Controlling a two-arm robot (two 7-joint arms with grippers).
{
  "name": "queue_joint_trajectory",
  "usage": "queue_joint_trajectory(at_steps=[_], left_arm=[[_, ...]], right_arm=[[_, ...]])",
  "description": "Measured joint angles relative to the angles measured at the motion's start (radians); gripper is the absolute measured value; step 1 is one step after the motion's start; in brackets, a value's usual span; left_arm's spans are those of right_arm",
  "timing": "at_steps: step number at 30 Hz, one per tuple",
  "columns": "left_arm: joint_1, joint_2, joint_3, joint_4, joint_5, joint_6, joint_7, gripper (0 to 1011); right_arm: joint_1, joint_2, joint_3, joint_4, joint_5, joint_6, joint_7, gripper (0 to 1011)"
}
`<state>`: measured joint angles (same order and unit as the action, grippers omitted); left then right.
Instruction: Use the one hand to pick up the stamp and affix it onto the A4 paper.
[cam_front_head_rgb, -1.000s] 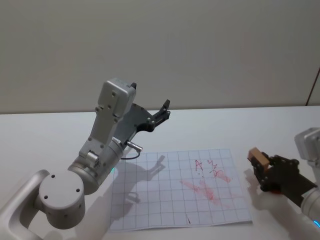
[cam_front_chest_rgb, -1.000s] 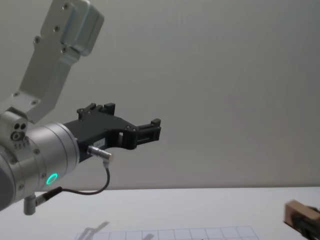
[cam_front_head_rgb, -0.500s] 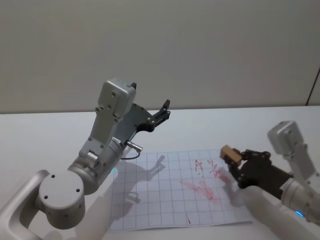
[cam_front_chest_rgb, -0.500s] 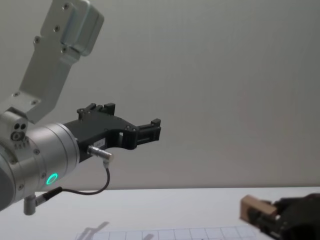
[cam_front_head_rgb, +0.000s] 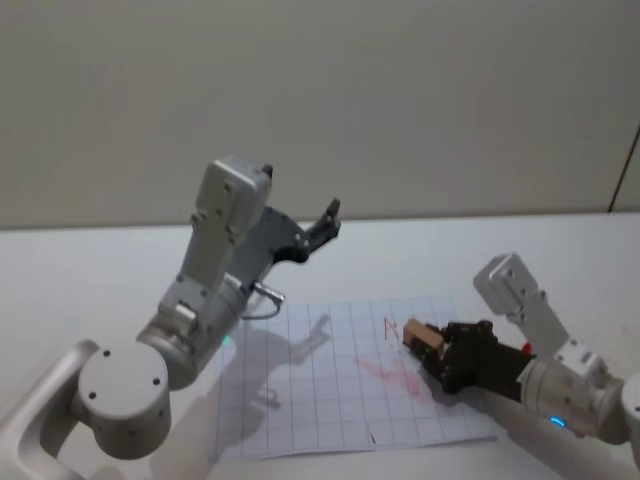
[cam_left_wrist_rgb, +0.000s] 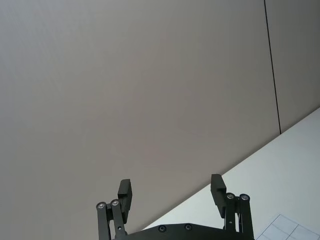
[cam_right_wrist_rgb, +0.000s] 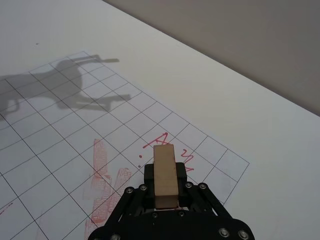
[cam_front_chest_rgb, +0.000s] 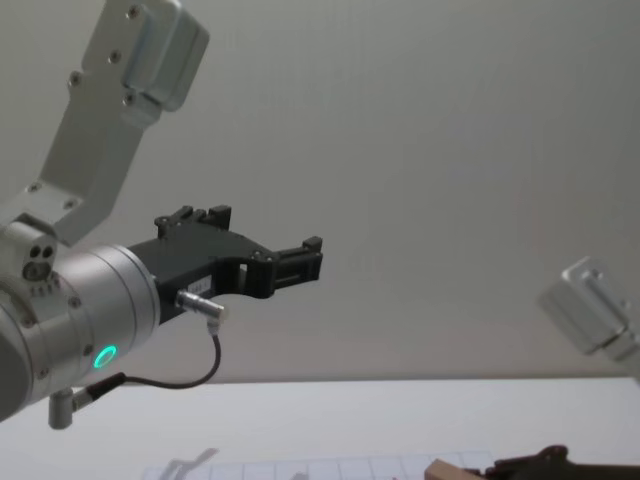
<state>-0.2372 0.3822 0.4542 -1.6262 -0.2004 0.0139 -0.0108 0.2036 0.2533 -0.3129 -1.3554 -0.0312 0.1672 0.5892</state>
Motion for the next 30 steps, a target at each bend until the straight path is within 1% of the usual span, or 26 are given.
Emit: queue_joint_trajectory(at_steps=[2,10,14,20,25,30], left_arm=[[0.000,0.000,0.000,0.000,0.000,0.000,0.000,1001],[0.000,0.000,0.000,0.000,0.000,0.000,0.000,1001],[0.000,0.000,0.000,0.000,0.000,0.000,0.000,1001],[0.000,0.000,0.000,0.000,0.000,0.000,0.000,1001],[0.000,0.000,0.000,0.000,0.000,0.000,0.000,1001],[0.000,0.000,0.000,0.000,0.000,0.000,0.000,1001]], right_arm=[[0.015,-0.009,-0.006,0.034,-0.007,0.001,0.006,220],[0.045,-0.029,-0.019,0.101,-0.021,0.004,0.023,220],[0.054,-0.035,-0.024,0.110,-0.022,0.003,0.023,220],[0.064,-0.042,-0.029,0.111,-0.019,-0.031,0.023,221],[0.069,-0.045,-0.030,0.123,0.001,-0.061,0.023,221],[0.070,-0.048,-0.035,0.104,0.029,-0.095,0.024,221]])
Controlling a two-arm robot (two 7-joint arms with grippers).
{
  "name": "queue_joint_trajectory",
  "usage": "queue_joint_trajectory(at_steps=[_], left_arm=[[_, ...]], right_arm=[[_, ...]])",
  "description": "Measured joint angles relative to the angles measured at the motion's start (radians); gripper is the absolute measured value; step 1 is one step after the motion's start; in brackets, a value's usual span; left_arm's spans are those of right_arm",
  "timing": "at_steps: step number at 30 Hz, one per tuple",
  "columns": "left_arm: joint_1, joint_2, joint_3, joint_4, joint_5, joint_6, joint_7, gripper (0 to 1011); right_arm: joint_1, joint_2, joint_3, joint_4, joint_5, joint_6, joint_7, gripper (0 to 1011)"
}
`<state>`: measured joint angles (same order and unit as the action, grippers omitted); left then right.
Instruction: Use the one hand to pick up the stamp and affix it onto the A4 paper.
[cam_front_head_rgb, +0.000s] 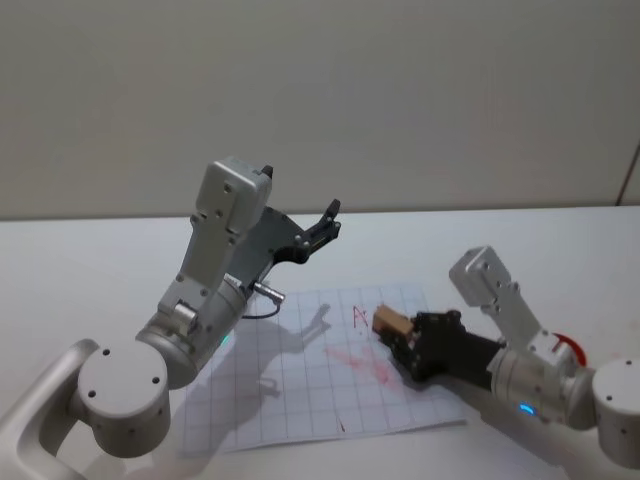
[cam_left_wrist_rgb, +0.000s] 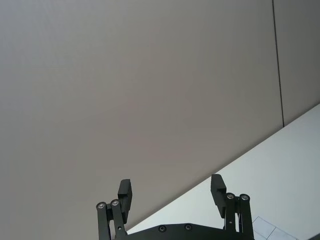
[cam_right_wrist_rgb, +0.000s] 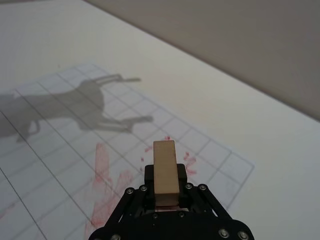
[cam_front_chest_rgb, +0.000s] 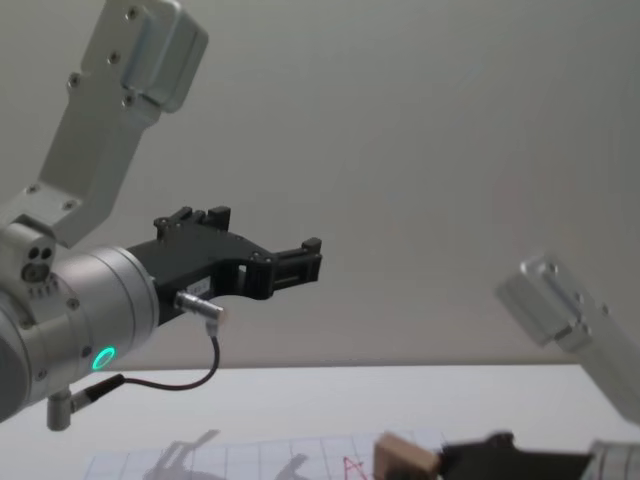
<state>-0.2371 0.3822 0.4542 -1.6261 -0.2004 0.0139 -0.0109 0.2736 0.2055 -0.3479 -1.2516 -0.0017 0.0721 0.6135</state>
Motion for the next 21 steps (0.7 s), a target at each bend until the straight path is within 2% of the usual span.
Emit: queue_joint_trajectory(at_steps=[14,21], left_arm=[[0.000,0.000,0.000,0.000,0.000,0.000,0.000,1001],[0.000,0.000,0.000,0.000,0.000,0.000,0.000,1001]], right_arm=[[0.014,0.002,0.028,-0.121,0.128,-0.118,-0.023,221],[0.014,0.012,0.051,-0.191,0.203,-0.179,-0.066,221]])
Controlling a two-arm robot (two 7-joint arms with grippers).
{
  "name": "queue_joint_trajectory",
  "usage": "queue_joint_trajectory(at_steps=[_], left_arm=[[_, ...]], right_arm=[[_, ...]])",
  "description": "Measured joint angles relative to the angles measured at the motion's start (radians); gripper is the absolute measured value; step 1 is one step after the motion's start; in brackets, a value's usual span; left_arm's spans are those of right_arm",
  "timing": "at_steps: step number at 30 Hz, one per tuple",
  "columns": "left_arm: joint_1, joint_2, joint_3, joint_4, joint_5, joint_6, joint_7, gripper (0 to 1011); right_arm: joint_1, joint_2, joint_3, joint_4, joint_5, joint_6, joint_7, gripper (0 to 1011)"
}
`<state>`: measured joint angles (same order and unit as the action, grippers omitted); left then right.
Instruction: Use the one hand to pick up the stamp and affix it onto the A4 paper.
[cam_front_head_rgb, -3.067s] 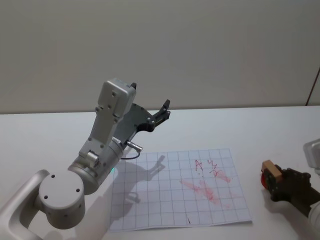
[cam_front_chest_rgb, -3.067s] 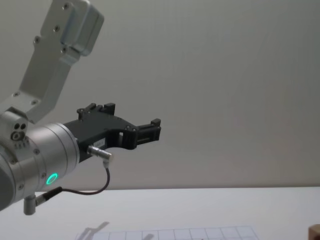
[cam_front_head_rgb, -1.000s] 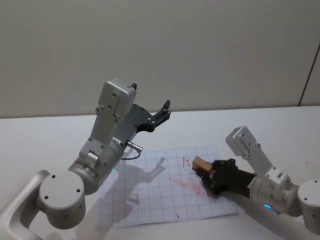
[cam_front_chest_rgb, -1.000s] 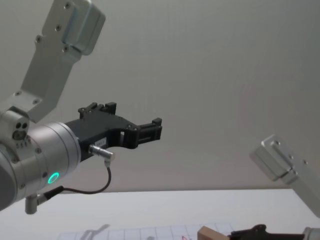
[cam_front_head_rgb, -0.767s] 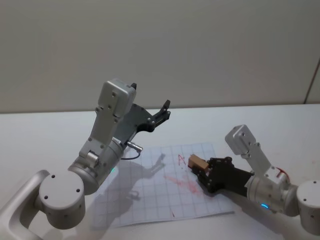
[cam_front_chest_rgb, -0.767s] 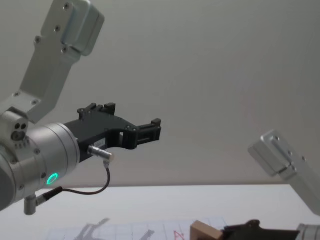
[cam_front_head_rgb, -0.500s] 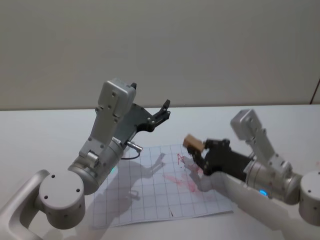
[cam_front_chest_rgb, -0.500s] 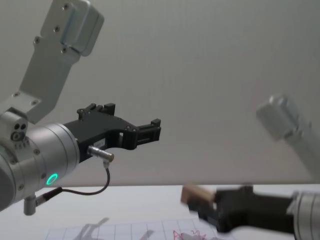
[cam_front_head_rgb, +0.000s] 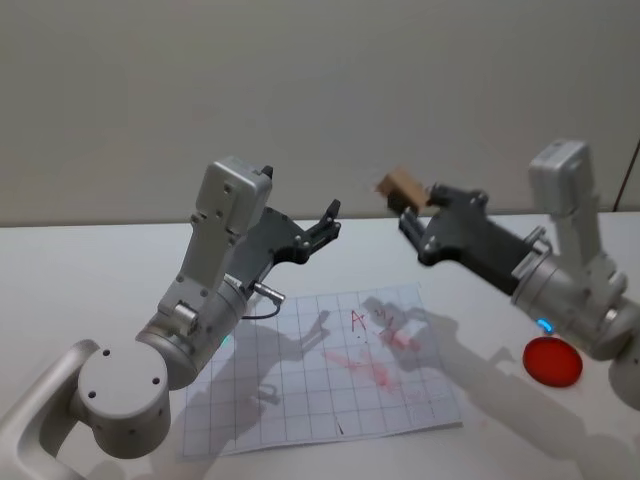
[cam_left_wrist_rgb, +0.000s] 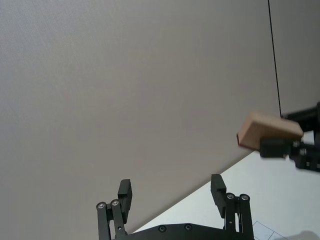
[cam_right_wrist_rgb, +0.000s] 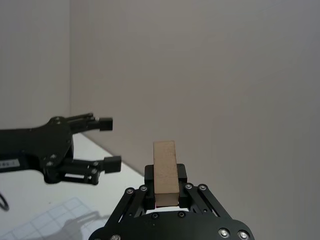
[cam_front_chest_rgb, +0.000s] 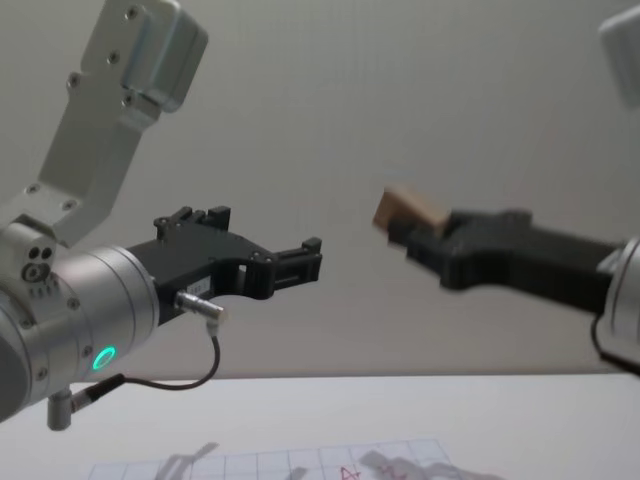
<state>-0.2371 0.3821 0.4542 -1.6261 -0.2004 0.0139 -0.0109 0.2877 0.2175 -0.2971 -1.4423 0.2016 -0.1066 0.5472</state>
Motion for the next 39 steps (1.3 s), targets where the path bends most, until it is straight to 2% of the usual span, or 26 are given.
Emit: queue_joint_trajectory(at_steps=[6,13,20,27,33,39], left_arm=[[0.000,0.000,0.000,0.000,0.000,0.000,0.000,1001],[0.000,0.000,0.000,0.000,0.000,0.000,0.000,1001],[0.000,0.000,0.000,0.000,0.000,0.000,0.000,1001],[0.000,0.000,0.000,0.000,0.000,0.000,0.000,1001],[0.000,0.000,0.000,0.000,0.000,0.000,0.000,1001],[0.000,0.000,0.000,0.000,0.000,0.000,0.000,1001]], right_arm=[[-0.011,0.015,0.015,-0.036,0.025,-0.008,-0.038,221],[-0.033,0.040,0.033,-0.069,0.032,0.028,-0.095,221],[-0.068,0.072,0.051,-0.096,0.031,0.089,-0.155,221],[-0.125,0.114,0.071,-0.128,0.023,0.178,-0.236,221],[-0.173,0.143,0.083,-0.154,0.022,0.233,-0.280,221],[-0.206,0.162,0.089,-0.169,0.025,0.273,-0.293,221]])
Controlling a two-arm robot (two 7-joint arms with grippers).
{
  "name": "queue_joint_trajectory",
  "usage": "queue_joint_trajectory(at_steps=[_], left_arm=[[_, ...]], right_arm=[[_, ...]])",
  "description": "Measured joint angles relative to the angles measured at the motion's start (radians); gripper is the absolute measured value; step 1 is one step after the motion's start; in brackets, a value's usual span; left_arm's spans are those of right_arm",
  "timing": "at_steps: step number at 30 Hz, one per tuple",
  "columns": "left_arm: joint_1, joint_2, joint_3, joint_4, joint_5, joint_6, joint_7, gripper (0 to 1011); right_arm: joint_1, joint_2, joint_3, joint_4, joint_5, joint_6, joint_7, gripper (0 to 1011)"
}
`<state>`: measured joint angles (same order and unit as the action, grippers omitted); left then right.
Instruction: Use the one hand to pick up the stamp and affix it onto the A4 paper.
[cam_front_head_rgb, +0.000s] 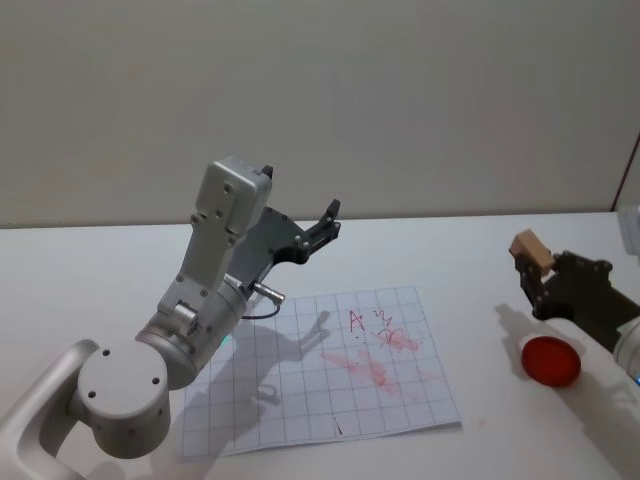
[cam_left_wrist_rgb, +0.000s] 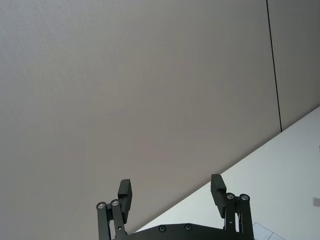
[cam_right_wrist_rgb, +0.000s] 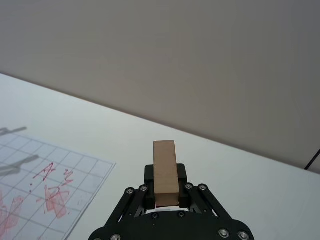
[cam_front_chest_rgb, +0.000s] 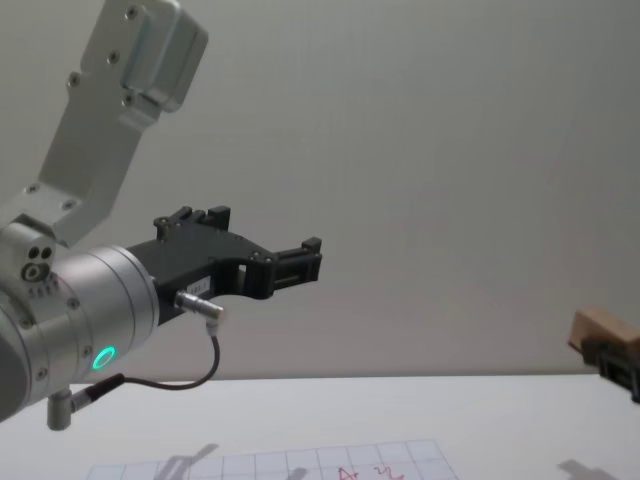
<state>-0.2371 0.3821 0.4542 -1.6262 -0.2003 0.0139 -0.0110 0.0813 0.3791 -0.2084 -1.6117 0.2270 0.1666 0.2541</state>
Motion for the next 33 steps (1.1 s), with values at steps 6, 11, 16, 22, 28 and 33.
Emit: queue_joint_trajectory(at_steps=[6,11,16,22,28,33], left_arm=[[0.000,0.000,0.000,0.000,0.000,0.000,0.000,1001],[0.000,0.000,0.000,0.000,0.000,0.000,0.000,1001],[0.000,0.000,0.000,0.000,0.000,0.000,0.000,1001],[0.000,0.000,0.000,0.000,0.000,0.000,0.000,1001],[0.000,0.000,0.000,0.000,0.000,0.000,0.000,1001],[0.000,0.000,0.000,0.000,0.000,0.000,0.000,1001]], right_arm=[[-0.029,0.014,0.001,-0.012,0.007,0.038,0.000,221],[-0.048,0.022,0.002,-0.020,0.011,0.067,-0.002,221],[-0.062,0.028,0.003,-0.026,0.011,0.086,-0.013,221],[-0.079,0.037,0.005,-0.037,0.006,0.104,-0.030,221],[-0.092,0.043,0.007,-0.048,0.001,0.120,-0.039,221],[-0.100,0.046,0.007,-0.055,-0.001,0.133,-0.042,221]])
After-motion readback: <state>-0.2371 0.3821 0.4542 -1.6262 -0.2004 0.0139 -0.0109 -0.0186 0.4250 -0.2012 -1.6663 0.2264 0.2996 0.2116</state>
